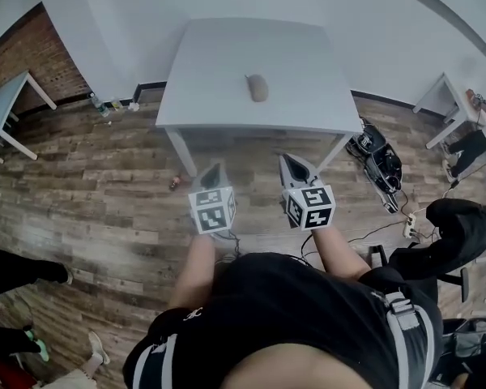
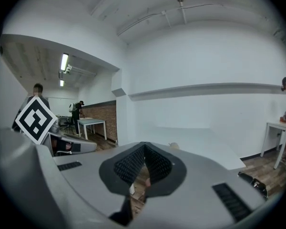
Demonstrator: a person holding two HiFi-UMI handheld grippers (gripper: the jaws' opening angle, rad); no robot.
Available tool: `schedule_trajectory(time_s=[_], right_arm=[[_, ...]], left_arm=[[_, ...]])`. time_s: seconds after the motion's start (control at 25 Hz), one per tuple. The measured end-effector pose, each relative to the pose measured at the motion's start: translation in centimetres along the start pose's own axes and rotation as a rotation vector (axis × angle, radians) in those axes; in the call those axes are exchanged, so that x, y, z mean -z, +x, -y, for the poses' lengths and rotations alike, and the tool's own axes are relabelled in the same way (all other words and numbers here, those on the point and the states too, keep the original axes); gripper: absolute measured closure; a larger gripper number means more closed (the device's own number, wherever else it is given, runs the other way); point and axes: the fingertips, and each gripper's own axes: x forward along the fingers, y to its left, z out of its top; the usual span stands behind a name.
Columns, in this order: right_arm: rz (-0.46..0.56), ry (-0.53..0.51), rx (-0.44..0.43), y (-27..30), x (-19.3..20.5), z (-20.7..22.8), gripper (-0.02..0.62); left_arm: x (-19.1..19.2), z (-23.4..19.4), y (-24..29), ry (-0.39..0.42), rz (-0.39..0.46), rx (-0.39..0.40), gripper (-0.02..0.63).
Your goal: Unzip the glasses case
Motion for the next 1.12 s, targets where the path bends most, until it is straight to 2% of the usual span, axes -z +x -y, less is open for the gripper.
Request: schedule_trajectory(time_s=[0.2, 0.36, 0.6, 0.8, 1.12], right_arm=[[-0.015, -0.001, 0.067, 1.7, 0.1, -2.4, 0.589], [-0.046, -0.018, 0.104, 1.9, 0.3, -2.0, 0.589], [-0.05, 0.015, 0.157, 3.2, 1.0, 2.0, 0.589], [-0.053, 0.073, 0.147, 6.6, 1.4, 4.2, 0.589], [-0.062, 0.079, 0.138, 11.3, 1.1, 10.2, 0.589]], left_arm=[[0.0, -3.9, 0.4, 0.072, -0.01, 0.007, 0.614], [-0.3, -3.9, 1.2, 0.079, -0.009, 0.053, 0.614], [0.1, -4.8, 3.5, 0.092, -0.031, 0.035, 0.614], [-0.6, -5.6, 5.9, 0.107, -0.053, 0.005, 0.614], [-3.7, -2.4, 13.6, 0.148, -0.053, 0.023, 0.614]])
